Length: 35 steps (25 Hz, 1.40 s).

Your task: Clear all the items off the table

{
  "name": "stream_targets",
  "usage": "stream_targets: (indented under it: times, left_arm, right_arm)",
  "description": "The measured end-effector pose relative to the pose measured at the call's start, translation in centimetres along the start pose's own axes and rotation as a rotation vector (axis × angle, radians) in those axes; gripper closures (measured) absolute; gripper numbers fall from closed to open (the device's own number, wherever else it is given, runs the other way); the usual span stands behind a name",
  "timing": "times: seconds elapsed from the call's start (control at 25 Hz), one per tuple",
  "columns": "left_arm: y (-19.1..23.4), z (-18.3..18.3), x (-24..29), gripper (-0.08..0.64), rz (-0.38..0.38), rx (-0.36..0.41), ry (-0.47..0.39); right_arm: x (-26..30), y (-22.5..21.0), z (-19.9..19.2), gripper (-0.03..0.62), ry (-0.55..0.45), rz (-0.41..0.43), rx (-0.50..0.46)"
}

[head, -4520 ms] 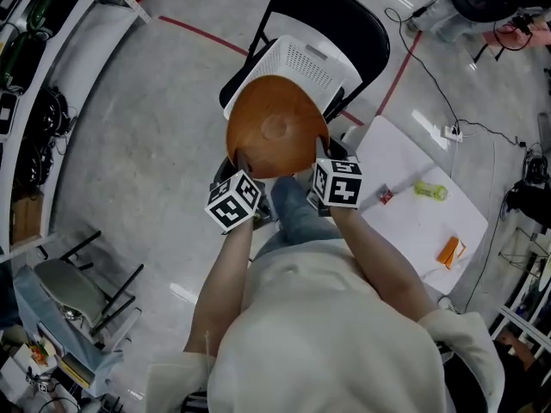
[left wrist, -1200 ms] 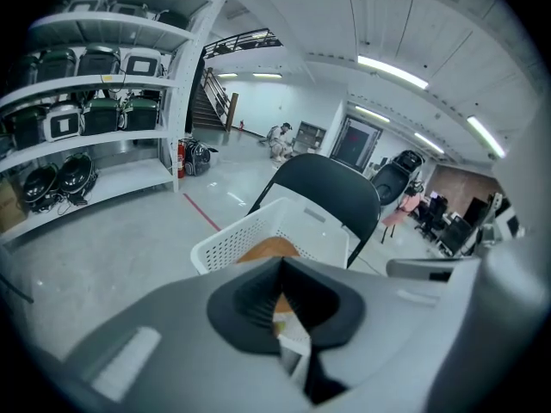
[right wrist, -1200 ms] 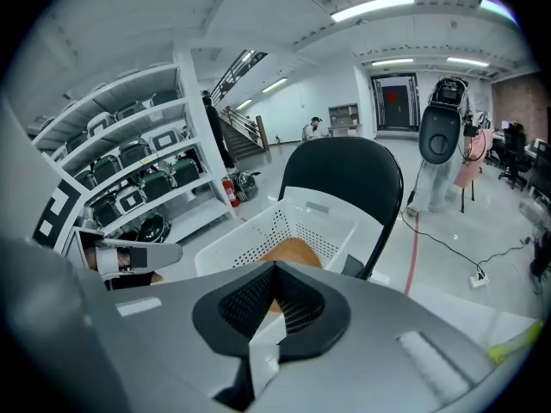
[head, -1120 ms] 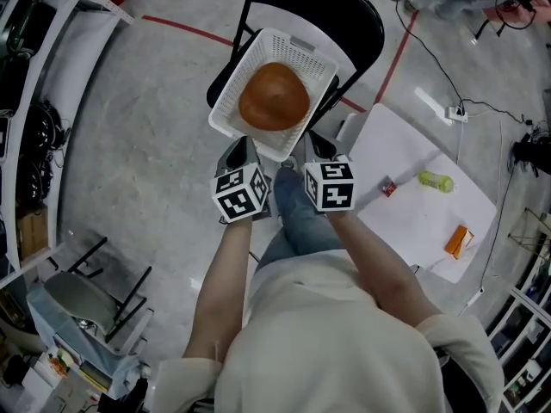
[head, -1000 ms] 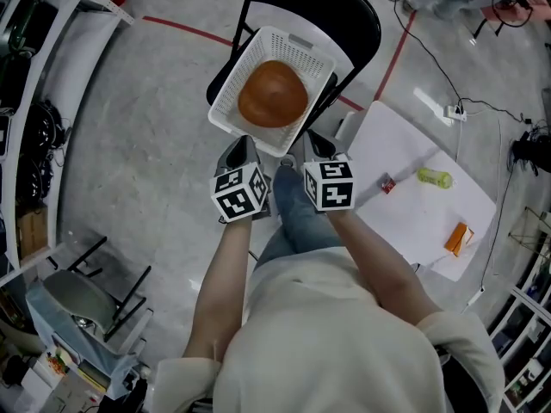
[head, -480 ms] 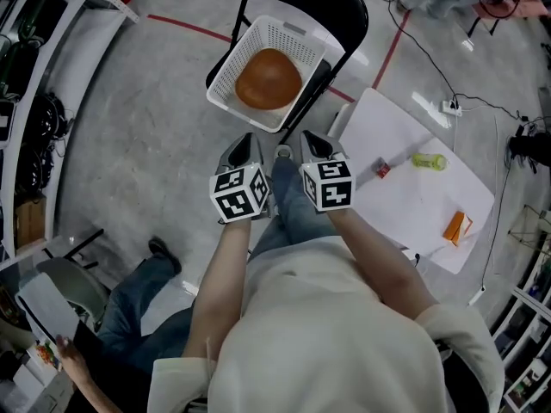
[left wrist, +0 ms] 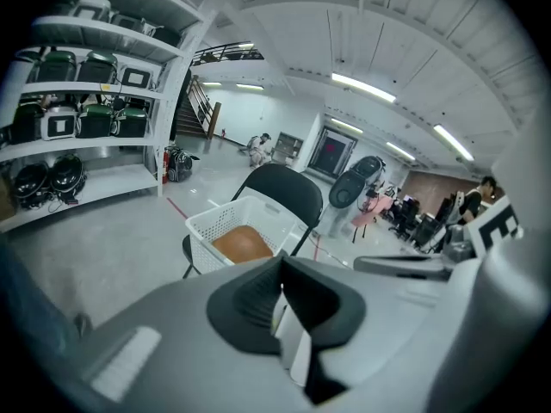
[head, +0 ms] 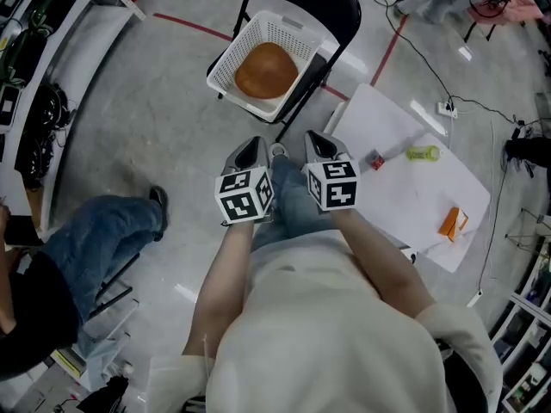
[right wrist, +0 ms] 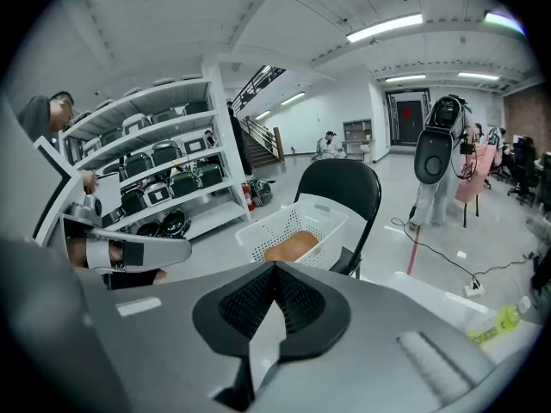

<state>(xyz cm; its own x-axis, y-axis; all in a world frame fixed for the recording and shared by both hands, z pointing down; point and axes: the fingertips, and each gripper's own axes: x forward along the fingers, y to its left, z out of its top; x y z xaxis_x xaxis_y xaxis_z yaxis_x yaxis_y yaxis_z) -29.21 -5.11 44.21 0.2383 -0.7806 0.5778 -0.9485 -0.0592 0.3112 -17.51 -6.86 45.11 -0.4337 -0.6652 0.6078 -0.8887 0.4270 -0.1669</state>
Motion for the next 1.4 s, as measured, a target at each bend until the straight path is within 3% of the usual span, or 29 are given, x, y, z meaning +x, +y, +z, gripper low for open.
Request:
stream_targets:
  times: [0.64, 1.08, 1.4]
  left_arm:
    - [-4.5, -1.1, -0.2, 0.551, -0.062, 0.069, 0.029]
    - [-13.2, -3.5, 3.2, 0.551, -0.178, 0.110, 0.088]
    - [-18.6, -5.7, 5.8, 0.551, -0.211, 0.143, 0.144]
  right_arm:
    - [-3.5, -3.3, -1.3, 0.594, -0.008, -0.038, 0.045]
    - [-7.6, -11.0, -3.4, 0.594, 0.022, -0.136, 0.077]
    - [-10.0, -16.4, -5.3, 0.594, 0.037, -0.173, 0.120]
